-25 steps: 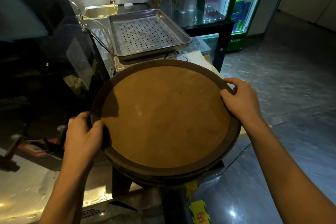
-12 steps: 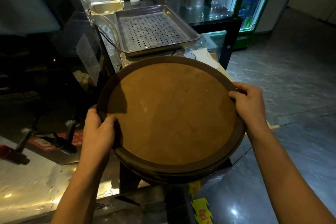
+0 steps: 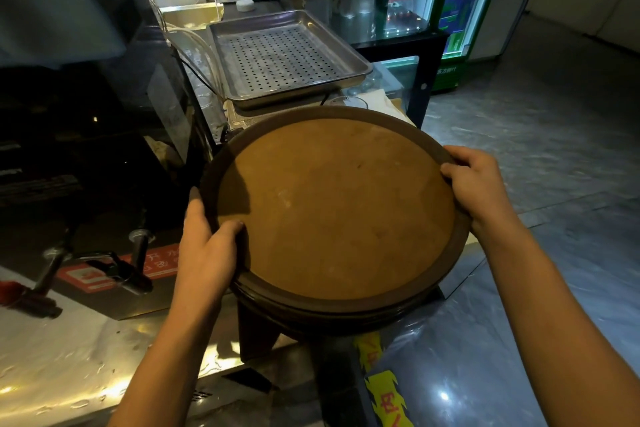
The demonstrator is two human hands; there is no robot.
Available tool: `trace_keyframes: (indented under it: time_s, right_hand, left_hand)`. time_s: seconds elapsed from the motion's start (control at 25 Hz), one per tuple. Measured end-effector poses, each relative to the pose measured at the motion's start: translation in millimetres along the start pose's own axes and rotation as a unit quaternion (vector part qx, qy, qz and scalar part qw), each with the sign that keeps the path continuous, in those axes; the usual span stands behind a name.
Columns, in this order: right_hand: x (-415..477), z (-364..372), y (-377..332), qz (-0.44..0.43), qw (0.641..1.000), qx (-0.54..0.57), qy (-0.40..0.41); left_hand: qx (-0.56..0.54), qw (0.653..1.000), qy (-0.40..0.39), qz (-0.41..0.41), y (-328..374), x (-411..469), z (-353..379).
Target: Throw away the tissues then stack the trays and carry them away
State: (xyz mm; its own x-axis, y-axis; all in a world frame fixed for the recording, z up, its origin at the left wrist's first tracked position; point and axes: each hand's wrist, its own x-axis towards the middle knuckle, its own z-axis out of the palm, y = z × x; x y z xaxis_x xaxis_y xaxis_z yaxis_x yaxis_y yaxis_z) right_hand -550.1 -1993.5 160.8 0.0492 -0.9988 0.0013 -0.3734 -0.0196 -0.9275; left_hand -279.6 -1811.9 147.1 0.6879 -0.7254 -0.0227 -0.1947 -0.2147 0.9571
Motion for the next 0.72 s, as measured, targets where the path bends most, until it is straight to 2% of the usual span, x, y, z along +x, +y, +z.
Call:
trace_keyframes:
  time_s: [0.24,0.36,0.52,0.72]
  right_hand:
    - [-22.3,1.1,0.7,0.020,0.999,0.038,0.020]
    - [-48.0,4.0,1.7,0.030,0.997,0.032,0.062]
    - [-100.3,16.1,-6.1,0.043,0.992,-0.019,0.121]
    - [-187.5,56.8,-29.4,0.055,0.977,0.003,0.205]
  left_hand:
    - [0.051,0.996,-0.025,0.062,-2.3,3.2,-6.4]
    - [0.122,0.983,-0.059,0.122,-5.8,4.7,-13.3]
    - [0.137,0.962,-0.150,0.183,-10.2,11.1,-30.7]
    - [0.075,0.934,-0.262,0.230,-8.9,15.8,-68.3]
